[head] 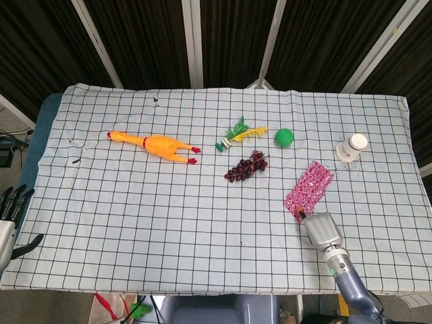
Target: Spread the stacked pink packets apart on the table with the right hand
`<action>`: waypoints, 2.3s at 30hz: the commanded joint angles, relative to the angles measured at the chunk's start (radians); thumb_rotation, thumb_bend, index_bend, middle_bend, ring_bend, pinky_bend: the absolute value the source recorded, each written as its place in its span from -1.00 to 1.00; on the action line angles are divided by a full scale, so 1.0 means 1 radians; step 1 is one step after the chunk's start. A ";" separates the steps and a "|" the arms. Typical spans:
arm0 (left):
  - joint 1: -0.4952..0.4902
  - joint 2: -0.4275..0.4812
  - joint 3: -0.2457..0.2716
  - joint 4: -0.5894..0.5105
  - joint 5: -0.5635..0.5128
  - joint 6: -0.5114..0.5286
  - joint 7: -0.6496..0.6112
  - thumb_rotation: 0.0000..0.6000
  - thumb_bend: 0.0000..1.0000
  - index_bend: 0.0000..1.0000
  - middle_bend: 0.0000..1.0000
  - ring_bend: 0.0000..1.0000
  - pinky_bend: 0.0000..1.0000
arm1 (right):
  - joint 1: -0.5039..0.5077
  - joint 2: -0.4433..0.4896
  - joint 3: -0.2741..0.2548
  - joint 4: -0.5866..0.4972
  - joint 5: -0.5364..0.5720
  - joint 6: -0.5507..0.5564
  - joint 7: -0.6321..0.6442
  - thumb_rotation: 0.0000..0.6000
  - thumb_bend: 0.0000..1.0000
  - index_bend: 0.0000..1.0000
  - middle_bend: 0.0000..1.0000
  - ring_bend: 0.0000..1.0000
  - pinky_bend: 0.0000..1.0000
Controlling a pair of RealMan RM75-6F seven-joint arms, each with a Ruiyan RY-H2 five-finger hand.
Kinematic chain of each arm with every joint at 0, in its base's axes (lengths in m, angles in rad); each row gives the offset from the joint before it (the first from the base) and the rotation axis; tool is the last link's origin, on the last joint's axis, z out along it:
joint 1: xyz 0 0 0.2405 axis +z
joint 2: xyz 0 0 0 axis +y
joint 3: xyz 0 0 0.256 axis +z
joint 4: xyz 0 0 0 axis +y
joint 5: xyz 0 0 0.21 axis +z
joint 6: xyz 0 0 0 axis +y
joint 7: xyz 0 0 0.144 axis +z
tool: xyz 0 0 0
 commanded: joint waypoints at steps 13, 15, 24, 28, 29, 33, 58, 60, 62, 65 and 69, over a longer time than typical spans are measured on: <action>0.001 0.003 0.000 0.001 0.000 0.003 -0.008 1.00 -0.46 -0.79 -0.92 -0.94 -0.66 | 0.004 -0.004 -0.055 -0.040 -0.025 0.024 -0.001 1.00 0.47 -0.63 0.63 0.65 0.25; 0.000 0.003 0.000 0.000 0.002 0.002 -0.008 1.00 -0.46 -0.79 -0.92 -0.94 -0.66 | 0.004 -0.004 -0.062 -0.049 -0.031 0.028 -0.007 1.00 0.47 -0.63 0.63 0.65 0.25; 0.001 0.003 0.001 0.000 0.003 0.003 -0.008 1.00 -0.46 -0.79 -0.92 -0.94 -0.66 | 0.003 0.000 -0.101 -0.113 -0.074 0.052 -0.042 1.00 0.47 -0.63 0.63 0.65 0.25; 0.000 0.003 0.000 0.000 0.000 -0.001 -0.008 1.00 -0.46 -0.79 -0.92 -0.94 -0.66 | 0.004 -0.002 -0.106 -0.137 -0.080 0.061 -0.059 1.00 0.47 -0.63 0.63 0.65 0.25; 0.000 0.003 0.000 0.000 -0.001 -0.001 -0.008 1.00 -0.46 -0.79 -0.92 -0.94 -0.66 | 0.005 -0.003 -0.105 -0.141 -0.080 0.065 -0.061 1.00 0.47 -0.63 0.63 0.65 0.25; 0.000 0.004 -0.001 -0.001 -0.004 -0.001 -0.008 1.00 -0.46 -0.79 -0.93 -0.94 -0.66 | 0.008 -0.005 -0.088 -0.141 -0.071 0.086 -0.069 1.00 0.47 -0.63 0.63 0.65 0.25; 0.006 -0.005 0.005 -0.015 0.004 0.006 0.038 1.00 -0.46 -0.79 -0.93 -0.94 -0.66 | 0.044 0.064 -0.033 -0.028 0.070 0.030 0.019 1.00 0.47 -0.63 0.63 0.66 0.25; 0.006 -0.006 0.004 -0.015 0.005 0.008 0.041 1.00 -0.46 -0.79 -0.93 -0.94 -0.66 | 0.046 0.057 -0.036 -0.012 0.076 0.022 0.029 1.00 0.47 -0.63 0.63 0.66 0.25; 0.007 -0.007 0.004 -0.015 0.004 0.009 0.043 1.00 -0.46 -0.79 -0.93 -0.94 -0.66 | 0.047 0.052 -0.038 0.001 0.079 0.016 0.035 1.00 0.47 -0.63 0.63 0.66 0.25; 0.006 -0.008 0.004 -0.014 0.003 0.006 0.044 1.00 -0.46 -0.79 -0.93 -0.94 -0.66 | 0.050 0.046 -0.041 0.009 0.075 0.015 0.043 1.00 0.47 -0.63 0.63 0.66 0.25; 0.005 -0.009 0.004 -0.015 0.003 0.003 0.047 1.00 -0.46 -0.79 -0.93 -0.94 -0.66 | 0.053 0.042 -0.041 0.008 0.070 0.020 0.044 1.00 0.47 -0.63 0.63 0.66 0.25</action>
